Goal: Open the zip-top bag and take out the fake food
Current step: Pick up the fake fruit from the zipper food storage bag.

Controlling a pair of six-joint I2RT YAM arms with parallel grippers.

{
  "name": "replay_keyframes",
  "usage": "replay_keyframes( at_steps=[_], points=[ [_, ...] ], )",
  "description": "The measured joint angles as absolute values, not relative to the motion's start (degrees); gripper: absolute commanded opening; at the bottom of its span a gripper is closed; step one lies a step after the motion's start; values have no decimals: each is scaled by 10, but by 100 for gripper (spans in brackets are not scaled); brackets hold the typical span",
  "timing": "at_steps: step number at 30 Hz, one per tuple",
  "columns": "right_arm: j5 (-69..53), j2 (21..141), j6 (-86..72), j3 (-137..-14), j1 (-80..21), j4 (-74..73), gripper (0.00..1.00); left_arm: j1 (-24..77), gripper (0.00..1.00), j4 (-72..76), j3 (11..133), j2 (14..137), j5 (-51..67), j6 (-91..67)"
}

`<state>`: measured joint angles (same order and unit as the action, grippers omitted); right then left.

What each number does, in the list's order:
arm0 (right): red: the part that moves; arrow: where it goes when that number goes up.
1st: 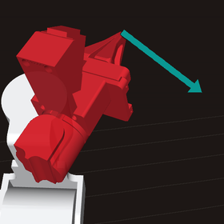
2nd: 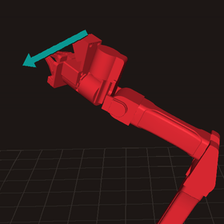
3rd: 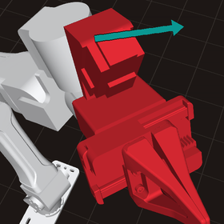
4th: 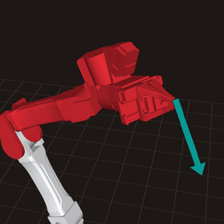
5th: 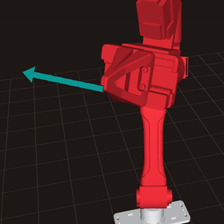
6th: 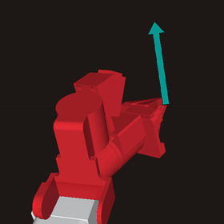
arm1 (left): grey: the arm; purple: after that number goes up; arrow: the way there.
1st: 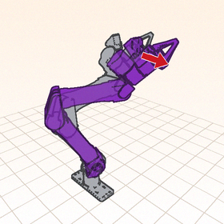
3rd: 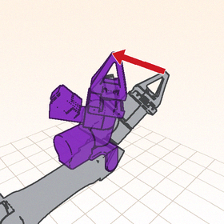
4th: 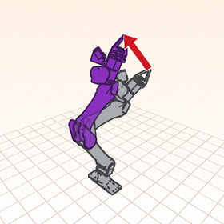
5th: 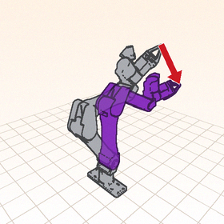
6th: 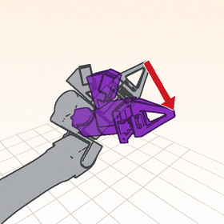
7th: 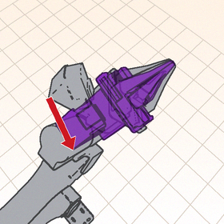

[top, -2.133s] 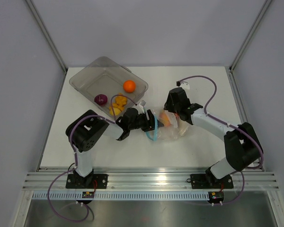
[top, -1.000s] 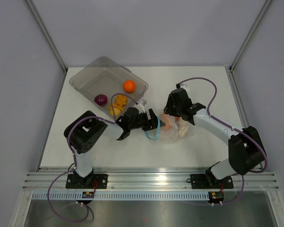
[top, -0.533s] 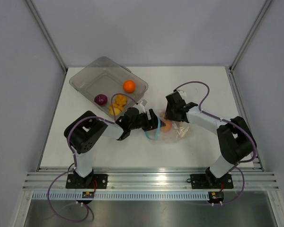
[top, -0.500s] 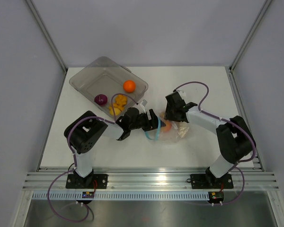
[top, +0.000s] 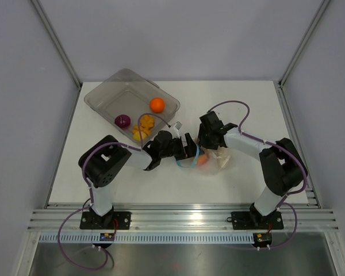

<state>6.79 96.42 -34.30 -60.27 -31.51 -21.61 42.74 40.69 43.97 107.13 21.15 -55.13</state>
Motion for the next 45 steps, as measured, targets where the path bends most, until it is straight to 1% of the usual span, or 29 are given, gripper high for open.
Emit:
replay_keyframes(
  at_steps=[7,15,18,19,21,22,26,34,38,45],
  points=[
    [76,963,-344,-603,-315,-218,52,441,99,378,443,1072,200,-551],
    [78,961,-344,-603,-311,-218,49,450,98,310,499,1091,192,-542],
    [80,961,-344,-603,-307,-217,48,451,93,281,516,1094,193,-533],
    [81,961,-344,-603,-306,-217,48,451,89,274,522,1096,193,-528],
    [81,961,-344,-603,-303,-216,47,452,84,256,533,1100,192,-521],
    [83,961,-344,-603,-303,-216,47,452,79,251,538,1103,193,-520],
    [86,961,-344,-603,-303,-214,47,455,74,239,547,1105,195,-514],
    [83,961,-344,-603,-296,-213,45,455,74,207,560,1100,193,-502],
    [63,966,-344,-603,-276,-212,45,454,74,143,581,1089,182,-475],
    [50,974,-346,-603,-248,-208,48,444,74,37,602,1060,159,-428]
  ],
)
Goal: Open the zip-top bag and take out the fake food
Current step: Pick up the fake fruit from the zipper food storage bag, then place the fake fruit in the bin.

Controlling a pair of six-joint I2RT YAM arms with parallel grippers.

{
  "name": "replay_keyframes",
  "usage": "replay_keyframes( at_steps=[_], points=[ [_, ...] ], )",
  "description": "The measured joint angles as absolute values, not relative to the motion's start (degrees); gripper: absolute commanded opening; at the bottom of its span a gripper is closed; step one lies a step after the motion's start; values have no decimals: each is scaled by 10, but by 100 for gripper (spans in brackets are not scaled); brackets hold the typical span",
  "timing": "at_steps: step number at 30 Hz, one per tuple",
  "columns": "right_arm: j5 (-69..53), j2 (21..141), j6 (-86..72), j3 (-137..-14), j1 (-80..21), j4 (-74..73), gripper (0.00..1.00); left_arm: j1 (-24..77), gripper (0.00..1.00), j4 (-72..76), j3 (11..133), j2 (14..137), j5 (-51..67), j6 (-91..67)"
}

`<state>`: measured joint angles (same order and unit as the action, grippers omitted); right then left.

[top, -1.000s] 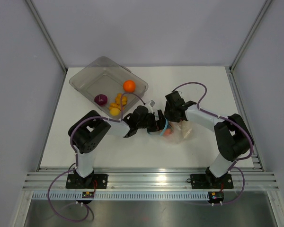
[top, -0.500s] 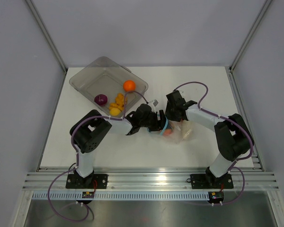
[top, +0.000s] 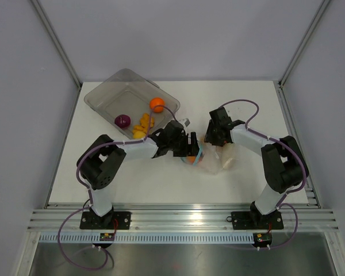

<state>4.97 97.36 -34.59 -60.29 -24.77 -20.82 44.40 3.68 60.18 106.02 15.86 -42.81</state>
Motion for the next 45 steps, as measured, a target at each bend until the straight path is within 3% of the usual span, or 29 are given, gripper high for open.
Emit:
replay_keyframes(
  at_steps=[22,45],
  points=[
    [50,974,-348,-598,-240,-197,47,346,74,-38,562,895,133,-390],
    [48,974,-347,-595,-240,-191,47,113,75,20,449,754,198,-437]
  ],
)
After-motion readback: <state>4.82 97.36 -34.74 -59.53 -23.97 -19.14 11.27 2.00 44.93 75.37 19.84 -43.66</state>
